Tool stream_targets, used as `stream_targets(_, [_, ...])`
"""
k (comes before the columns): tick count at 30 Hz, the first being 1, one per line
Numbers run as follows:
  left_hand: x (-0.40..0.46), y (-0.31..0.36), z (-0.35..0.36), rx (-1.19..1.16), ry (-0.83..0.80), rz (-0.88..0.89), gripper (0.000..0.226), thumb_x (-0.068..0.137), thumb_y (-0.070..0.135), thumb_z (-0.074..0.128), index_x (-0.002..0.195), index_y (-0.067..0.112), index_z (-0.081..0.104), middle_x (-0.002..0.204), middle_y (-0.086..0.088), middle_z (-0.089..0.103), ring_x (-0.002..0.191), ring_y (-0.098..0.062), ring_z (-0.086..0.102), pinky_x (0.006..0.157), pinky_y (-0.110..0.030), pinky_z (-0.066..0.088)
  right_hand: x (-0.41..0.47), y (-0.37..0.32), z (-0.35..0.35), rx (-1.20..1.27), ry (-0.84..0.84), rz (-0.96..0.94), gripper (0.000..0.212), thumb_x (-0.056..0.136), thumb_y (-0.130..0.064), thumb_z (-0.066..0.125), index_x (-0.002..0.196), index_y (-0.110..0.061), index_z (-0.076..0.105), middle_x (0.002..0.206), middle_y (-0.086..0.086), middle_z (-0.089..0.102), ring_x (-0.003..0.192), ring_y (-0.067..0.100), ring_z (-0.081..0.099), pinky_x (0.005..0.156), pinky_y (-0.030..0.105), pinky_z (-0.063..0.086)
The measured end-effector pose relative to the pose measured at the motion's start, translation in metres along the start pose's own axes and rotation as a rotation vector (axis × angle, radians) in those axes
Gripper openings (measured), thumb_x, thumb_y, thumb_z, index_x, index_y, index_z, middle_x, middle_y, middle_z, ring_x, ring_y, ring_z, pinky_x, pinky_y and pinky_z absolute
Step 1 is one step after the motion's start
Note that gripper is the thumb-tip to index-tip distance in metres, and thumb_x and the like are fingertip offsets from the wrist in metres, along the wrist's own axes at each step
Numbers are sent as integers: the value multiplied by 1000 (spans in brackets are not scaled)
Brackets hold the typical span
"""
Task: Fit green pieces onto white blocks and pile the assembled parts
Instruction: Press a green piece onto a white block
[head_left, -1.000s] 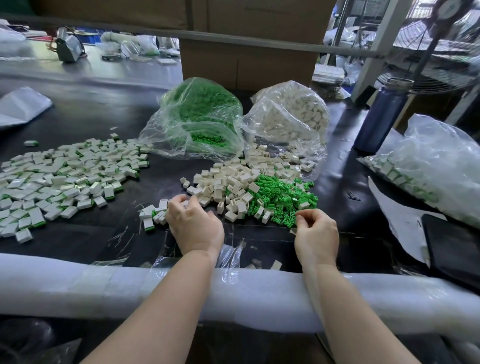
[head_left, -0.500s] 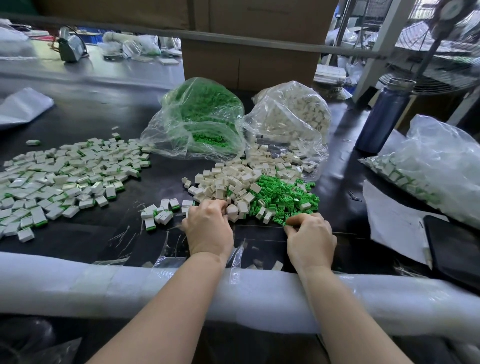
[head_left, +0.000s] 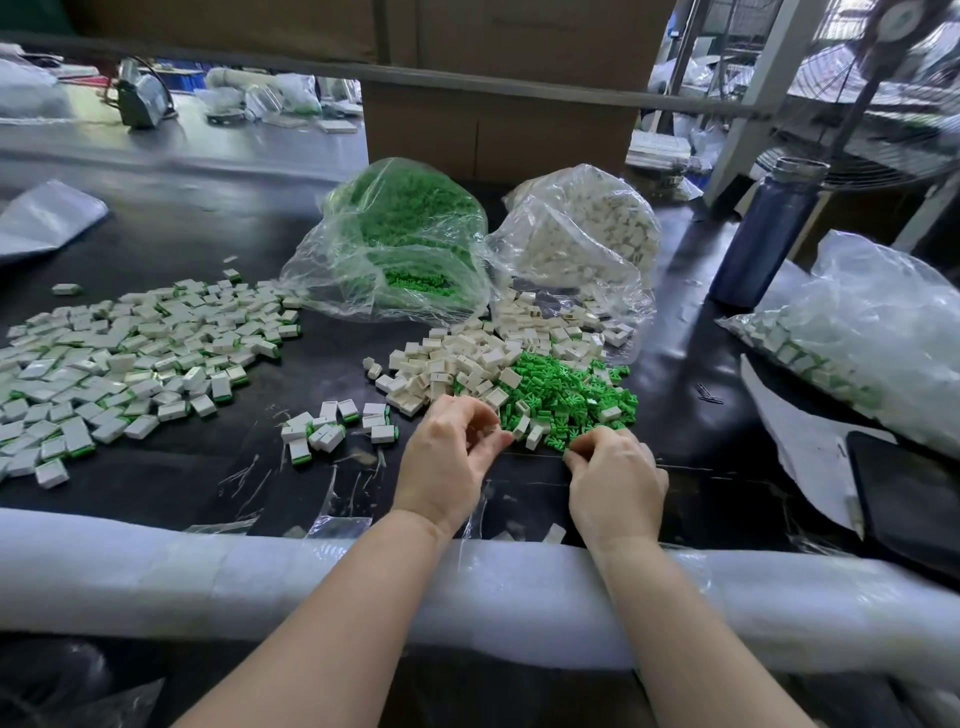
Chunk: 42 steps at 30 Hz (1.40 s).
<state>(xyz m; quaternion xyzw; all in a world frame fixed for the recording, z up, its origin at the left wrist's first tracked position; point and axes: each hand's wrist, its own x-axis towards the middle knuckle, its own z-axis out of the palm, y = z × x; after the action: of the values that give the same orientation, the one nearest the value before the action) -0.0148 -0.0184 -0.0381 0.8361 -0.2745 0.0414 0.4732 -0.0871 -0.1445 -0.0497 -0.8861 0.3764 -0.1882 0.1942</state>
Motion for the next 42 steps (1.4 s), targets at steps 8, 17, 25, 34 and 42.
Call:
stream_targets(8, [-2,1,2,-167,-215,-56,13,77,15,73,80,20,62,77,1,61,68,-8,56,72,-15,50,-3,-2,-4,400,14,-227,15,87,-5,60,94,-14,69,91,-1,65,92,17,56,84,25,43])
stream_targets(17, [0,-3,4,-302,-248,-94,17,77,7,73,87,19,65,78,5,63,69,-3,57,69,-9,47,1,2,-10,941,-172,-90,24,77,4,70,69,-18,63,60,-7,66,60,6,62,60,16,51])
stream_targets(25, [1,-5,4,-360,-341,-104,20,82,12,69,81,30,62,78,11,65,72,2,59,74,-10,47,0,1,-11,957,-263,-141,23,78,4,69,73,-19,69,64,-6,68,62,7,62,65,18,53])
stream_targets(34, [3,-8,5,-381,-380,-133,19,86,13,64,80,30,62,75,5,63,74,-13,60,78,-27,52,0,0,-13,944,-244,-159,21,79,2,69,73,-18,68,64,-6,67,61,4,61,64,18,51])
stream_targets(42, [2,-6,2,-500,-331,-171,13,83,4,66,85,17,65,80,-6,67,70,-11,65,70,-21,55,-2,-2,-11,868,-270,-168,18,78,2,69,71,-14,67,67,-3,66,63,5,61,64,21,52])
